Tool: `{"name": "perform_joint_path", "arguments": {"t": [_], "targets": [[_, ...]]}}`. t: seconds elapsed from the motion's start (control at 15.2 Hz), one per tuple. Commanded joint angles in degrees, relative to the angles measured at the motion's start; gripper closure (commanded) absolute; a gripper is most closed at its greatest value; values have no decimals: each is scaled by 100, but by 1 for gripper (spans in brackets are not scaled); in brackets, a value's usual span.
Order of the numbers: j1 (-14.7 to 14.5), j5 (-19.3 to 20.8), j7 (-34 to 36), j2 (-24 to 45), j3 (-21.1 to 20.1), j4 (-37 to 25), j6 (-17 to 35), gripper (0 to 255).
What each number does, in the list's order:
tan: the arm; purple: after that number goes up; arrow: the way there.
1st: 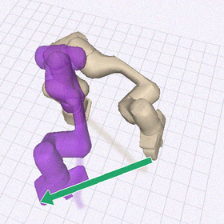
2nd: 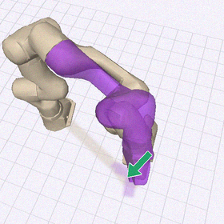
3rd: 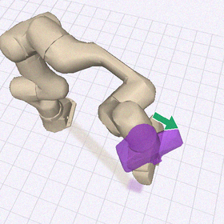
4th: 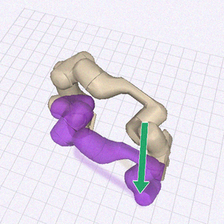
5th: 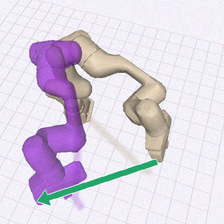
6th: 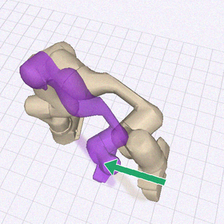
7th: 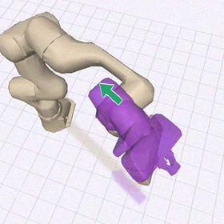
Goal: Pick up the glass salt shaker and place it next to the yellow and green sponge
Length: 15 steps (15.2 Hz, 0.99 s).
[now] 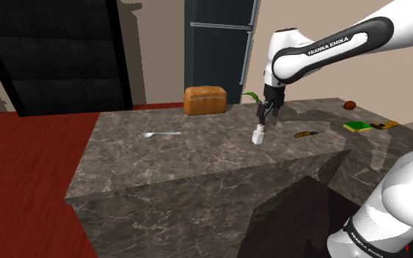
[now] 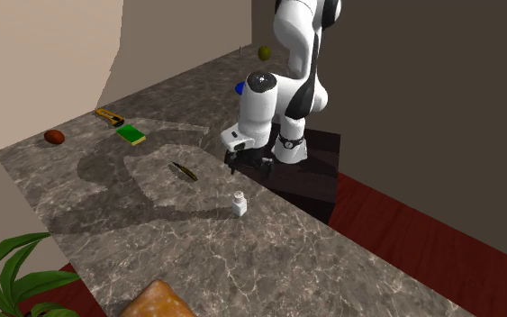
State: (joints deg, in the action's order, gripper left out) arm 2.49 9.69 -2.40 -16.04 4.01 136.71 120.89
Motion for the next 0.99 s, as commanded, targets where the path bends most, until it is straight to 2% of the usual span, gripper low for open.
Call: {"name": "perform_joint_path", "arguments": {"t": [0.0, 0.13, 0.59, 0.92], "targets": [[29, 35, 18, 421, 34, -191, 307, 0], [46, 52, 31, 692, 54, -322, 488, 0], [89, 110, 58, 1027, 103, -57, 1093, 0], [89, 110, 58, 1027, 103, -57, 1093, 0]]}}
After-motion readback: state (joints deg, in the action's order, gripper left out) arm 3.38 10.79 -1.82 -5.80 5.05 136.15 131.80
